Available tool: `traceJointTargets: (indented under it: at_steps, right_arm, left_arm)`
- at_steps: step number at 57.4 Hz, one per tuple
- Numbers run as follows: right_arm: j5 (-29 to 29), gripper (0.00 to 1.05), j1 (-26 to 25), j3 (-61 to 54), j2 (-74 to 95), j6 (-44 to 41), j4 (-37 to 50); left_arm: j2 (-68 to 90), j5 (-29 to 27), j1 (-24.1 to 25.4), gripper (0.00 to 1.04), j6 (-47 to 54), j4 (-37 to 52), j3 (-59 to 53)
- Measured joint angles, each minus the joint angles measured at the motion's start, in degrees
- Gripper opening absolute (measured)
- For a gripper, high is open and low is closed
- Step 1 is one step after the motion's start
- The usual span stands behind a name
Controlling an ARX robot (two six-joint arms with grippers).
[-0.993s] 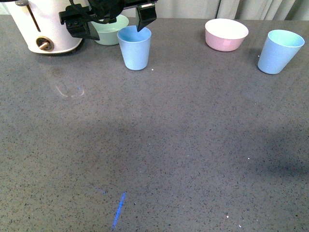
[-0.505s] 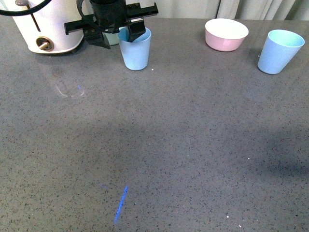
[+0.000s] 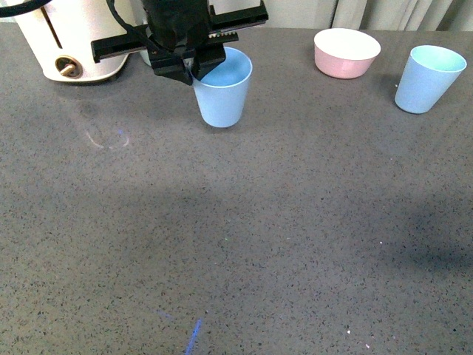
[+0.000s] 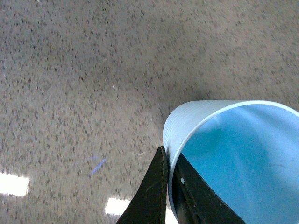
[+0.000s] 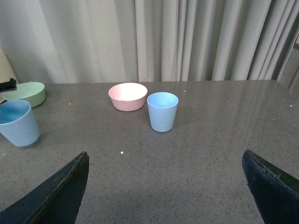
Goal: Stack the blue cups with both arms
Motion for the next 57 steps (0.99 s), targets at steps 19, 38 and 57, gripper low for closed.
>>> traceJointTargets:
  at_steps: [19, 38, 57]
  right_arm:
    - [0.0, 0.96, 0.0, 0.0, 0.0, 0.0, 0.0]
    - [0.0, 0.96, 0.0, 0.0, 0.0, 0.0, 0.0]
    - [0.0, 0.96, 0.0, 0.0, 0.0, 0.0, 0.0]
  left_arm:
    - [-4.09, 2.25, -6.21, 0.02, -1.95, 2.54, -5.62]
    - [5.44, 2.51, -7.65, 0.02, -1.86, -1.49, 5.25]
    - [10.08, 2.84, -7.69, 0.11, -1.49, -4.0, 12.48]
